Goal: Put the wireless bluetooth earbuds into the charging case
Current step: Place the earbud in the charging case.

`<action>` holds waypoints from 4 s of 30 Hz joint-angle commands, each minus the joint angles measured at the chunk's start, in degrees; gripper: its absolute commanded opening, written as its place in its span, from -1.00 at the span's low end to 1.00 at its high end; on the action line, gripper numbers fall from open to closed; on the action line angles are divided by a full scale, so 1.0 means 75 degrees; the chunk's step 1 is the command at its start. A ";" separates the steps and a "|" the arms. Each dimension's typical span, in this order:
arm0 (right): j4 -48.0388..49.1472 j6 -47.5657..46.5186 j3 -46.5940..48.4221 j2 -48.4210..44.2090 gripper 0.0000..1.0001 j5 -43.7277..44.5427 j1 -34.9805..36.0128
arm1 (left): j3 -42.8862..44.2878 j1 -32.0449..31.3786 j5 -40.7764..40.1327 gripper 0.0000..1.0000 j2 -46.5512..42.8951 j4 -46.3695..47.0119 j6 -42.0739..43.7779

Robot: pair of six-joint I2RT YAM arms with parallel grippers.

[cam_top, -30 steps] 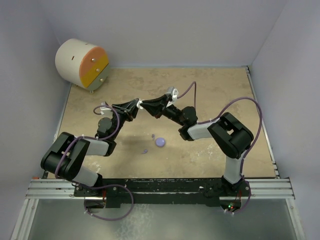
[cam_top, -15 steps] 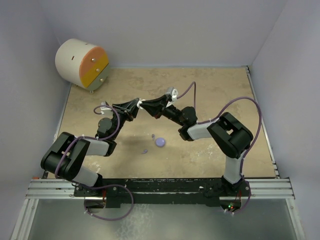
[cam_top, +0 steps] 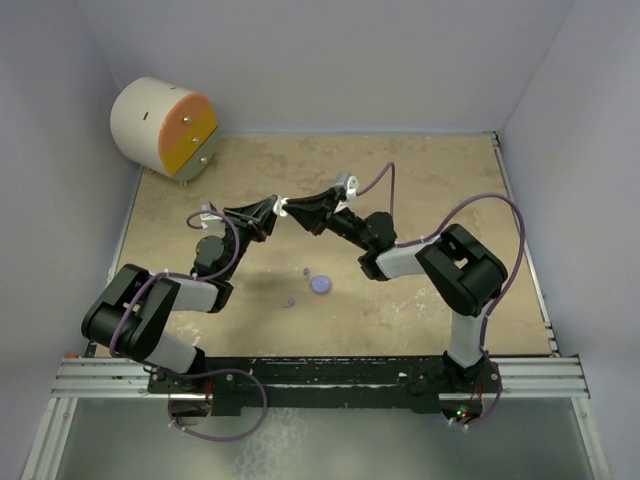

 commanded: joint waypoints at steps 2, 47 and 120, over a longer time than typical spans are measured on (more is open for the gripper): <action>0.6148 -0.0023 -0.0011 -0.0344 -1.00 0.0039 -0.0107 | -0.0022 -0.0035 -0.0065 -1.00 -0.0047 0.0719 -0.0161; 0.6031 -0.0321 -0.1446 -0.1758 -0.24 0.0722 -0.0162 | 0.0085 -0.0030 -0.0209 -1.00 0.0073 0.0805 -0.0140; -0.5839 -0.2252 0.0952 -0.2087 0.46 0.3579 0.0522 | 0.0610 -0.0035 0.0543 -1.00 -0.0848 -0.1329 0.1489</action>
